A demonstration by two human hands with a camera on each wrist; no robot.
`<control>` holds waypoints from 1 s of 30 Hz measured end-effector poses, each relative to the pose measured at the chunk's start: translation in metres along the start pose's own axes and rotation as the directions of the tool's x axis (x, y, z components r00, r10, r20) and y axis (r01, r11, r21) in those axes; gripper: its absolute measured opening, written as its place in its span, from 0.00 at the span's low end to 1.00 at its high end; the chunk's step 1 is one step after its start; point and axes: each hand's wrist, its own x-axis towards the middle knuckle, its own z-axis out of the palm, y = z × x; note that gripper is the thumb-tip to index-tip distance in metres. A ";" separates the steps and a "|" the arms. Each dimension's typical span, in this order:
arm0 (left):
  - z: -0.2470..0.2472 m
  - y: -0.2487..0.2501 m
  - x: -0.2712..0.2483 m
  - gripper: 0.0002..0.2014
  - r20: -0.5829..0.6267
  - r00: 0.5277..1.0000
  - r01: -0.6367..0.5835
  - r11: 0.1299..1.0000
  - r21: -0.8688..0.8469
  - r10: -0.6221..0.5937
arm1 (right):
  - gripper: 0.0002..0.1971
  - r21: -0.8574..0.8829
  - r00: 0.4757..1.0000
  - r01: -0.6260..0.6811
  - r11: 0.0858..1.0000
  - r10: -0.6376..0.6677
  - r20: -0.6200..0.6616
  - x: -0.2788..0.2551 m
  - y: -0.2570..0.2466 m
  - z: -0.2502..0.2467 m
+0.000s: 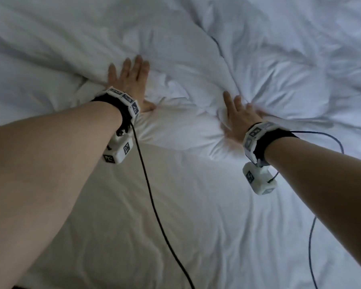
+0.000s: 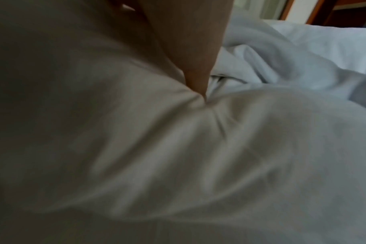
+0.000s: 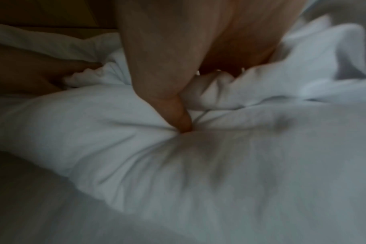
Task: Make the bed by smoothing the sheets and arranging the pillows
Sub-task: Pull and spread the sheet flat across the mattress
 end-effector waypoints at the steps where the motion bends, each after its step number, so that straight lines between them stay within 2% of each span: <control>1: 0.007 -0.003 0.008 0.58 0.036 0.999 0.003 1.000 -0.021 -0.003 | 0.50 0.013 1.000 0.020 1.000 -0.020 0.004 0.008 0.004 0.002; 4: 0.025 -0.005 0.029 0.57 0.150 0.988 -0.016 1.000 -0.026 0.020 | 0.48 0.033 0.998 0.069 0.997 -0.068 -0.011 0.026 0.016 0.007; 7: 0.037 -0.002 0.051 0.52 0.180 0.984 -0.003 0.999 -0.047 0.012 | 0.44 0.048 0.995 0.087 0.995 -0.084 -0.060 0.038 0.021 0.015; 13: 0.043 0.004 0.075 0.36 0.151 0.987 0.075 0.990 -0.115 -0.057 | 0.40 0.060 0.996 0.078 0.995 -0.075 -0.050 0.057 0.022 0.026; 20: 0.041 0.005 0.077 0.22 0.148 0.988 0.063 0.994 -0.086 -0.050 | 0.39 0.023 0.995 0.024 0.999 -0.021 -0.101 0.052 0.013 0.024; 23: 0.037 0.008 0.066 0.18 0.089 0.995 0.050 0.994 -0.096 -0.041 | 0.39 -0.033 0.988 -0.005 0.999 -0.001 -0.155 0.050 0.005 0.026; 30: 0.030 0.018 0.011 0.15 -0.088 0.993 0.064 0.984 -0.165 -0.079 | 0.36 -0.053 0.990 -0.071 0.996 0.063 -0.130 0.034 -0.006 0.014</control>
